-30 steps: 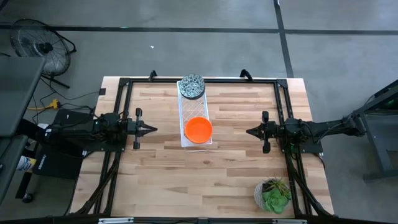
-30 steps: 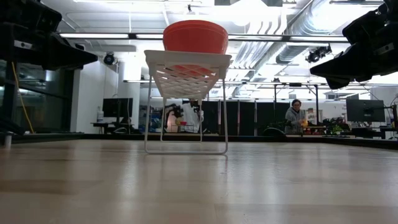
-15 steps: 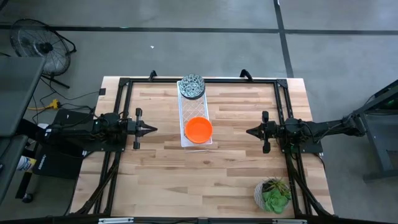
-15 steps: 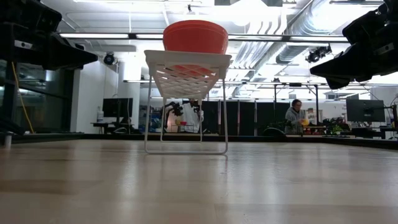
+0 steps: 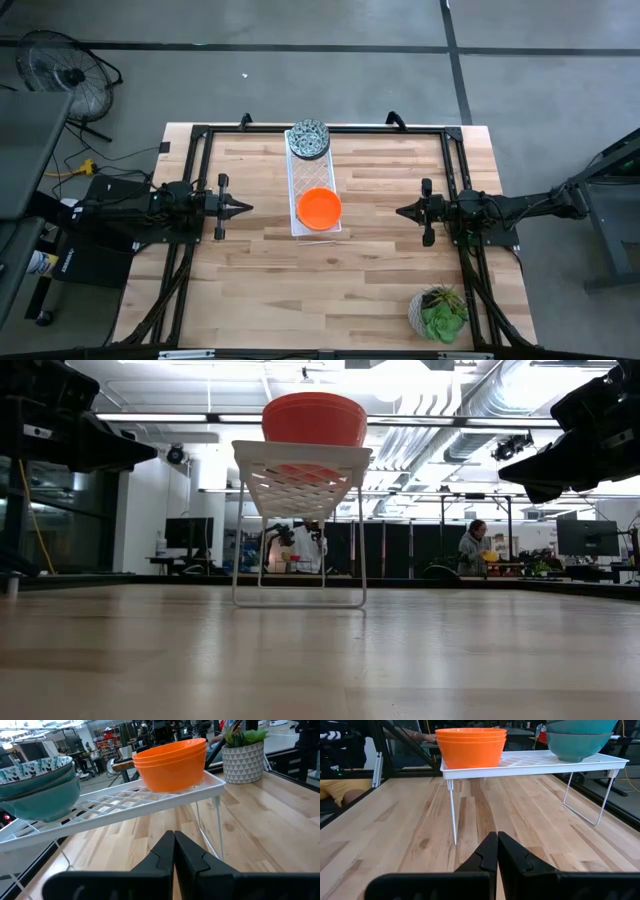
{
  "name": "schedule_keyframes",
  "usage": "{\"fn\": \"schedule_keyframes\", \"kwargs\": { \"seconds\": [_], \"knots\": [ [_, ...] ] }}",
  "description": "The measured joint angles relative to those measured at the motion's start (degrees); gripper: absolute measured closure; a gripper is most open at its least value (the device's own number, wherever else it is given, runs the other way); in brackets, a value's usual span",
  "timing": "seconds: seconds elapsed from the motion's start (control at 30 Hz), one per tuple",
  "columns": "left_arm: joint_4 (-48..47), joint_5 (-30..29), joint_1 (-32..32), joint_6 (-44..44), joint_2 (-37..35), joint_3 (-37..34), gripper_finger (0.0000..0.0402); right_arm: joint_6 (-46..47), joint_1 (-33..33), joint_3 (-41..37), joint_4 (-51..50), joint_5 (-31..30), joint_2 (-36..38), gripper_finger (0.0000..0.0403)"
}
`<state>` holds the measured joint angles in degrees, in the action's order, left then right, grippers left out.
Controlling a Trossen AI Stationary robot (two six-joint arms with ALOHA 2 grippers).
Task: Pick & Place Mini bowls
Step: Return to Home Position
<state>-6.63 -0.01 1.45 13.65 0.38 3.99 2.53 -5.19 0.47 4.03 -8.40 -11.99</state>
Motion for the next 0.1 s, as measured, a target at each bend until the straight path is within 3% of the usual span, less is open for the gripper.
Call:
{"fn": "schedule_keyframes", "kwargs": {
  "seconds": [0.1],
  "knots": [
    [0.0,0.0,0.0,0.0,0.0,0.0,0.0401,0.0,0.0,0.0,0.0,0.0,0.0,0.0402]
  ]
}}
